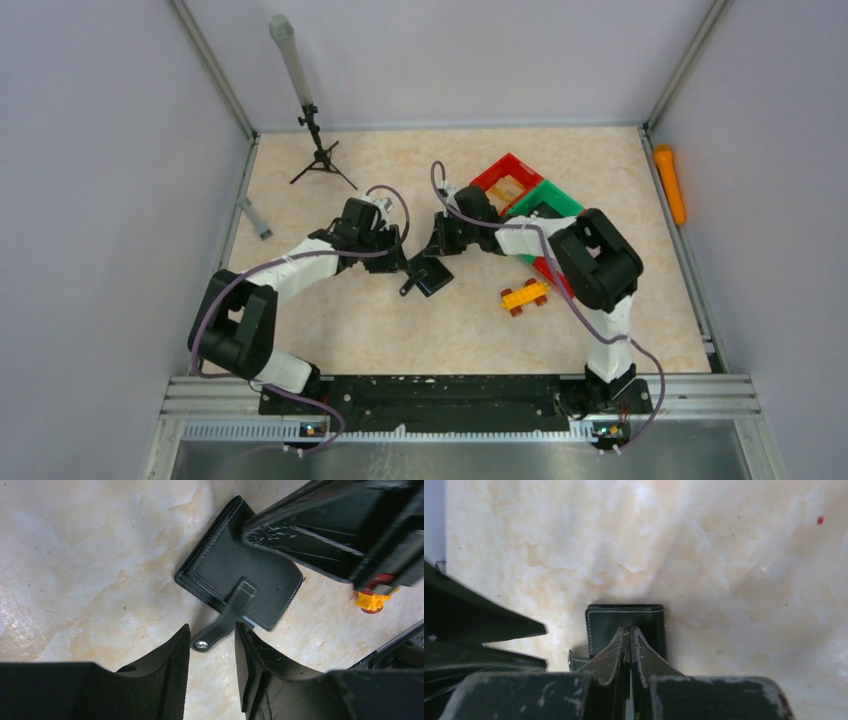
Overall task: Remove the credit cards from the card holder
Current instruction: Close the card holder at the center of the board, then move the storage box to the center of the board.
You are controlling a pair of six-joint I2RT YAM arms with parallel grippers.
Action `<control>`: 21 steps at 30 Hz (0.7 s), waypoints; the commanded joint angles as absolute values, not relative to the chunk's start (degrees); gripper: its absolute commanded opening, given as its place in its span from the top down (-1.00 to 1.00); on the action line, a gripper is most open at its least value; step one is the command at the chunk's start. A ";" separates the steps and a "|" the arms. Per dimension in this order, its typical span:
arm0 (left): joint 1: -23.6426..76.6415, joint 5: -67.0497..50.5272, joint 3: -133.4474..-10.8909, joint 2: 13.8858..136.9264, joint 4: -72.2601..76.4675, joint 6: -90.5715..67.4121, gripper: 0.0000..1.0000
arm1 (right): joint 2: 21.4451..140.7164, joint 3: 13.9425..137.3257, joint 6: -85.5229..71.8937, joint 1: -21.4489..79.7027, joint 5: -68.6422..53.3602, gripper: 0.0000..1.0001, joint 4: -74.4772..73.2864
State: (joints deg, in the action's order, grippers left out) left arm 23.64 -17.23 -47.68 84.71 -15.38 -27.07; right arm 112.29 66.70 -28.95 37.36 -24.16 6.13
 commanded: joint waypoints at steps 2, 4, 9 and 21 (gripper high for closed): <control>23.16 -16.00 -48.34 84.46 -13.25 -26.32 0.18 | 116.57 68.85 -28.30 37.44 -22.43 1.00 6.76; 23.07 -15.63 -47.92 83.91 -12.98 -26.29 0.18 | 115.72 68.80 -28.02 37.44 -22.17 1.00 6.56; 22.90 -14.62 -47.86 82.87 -13.45 -26.10 0.17 | 108.84 68.71 -26.03 37.30 -20.67 1.00 3.33; 22.94 -11.98 -42.05 73.26 -8.71 -26.45 0.13 | 81.95 56.71 -28.38 29.61 -3.68 0.55 -11.66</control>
State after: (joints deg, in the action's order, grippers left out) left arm 23.20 -14.92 -44.05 78.54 -12.88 -26.85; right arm 90.50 60.12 -25.85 35.16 -13.93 -3.99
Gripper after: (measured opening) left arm 0.427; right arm 0.125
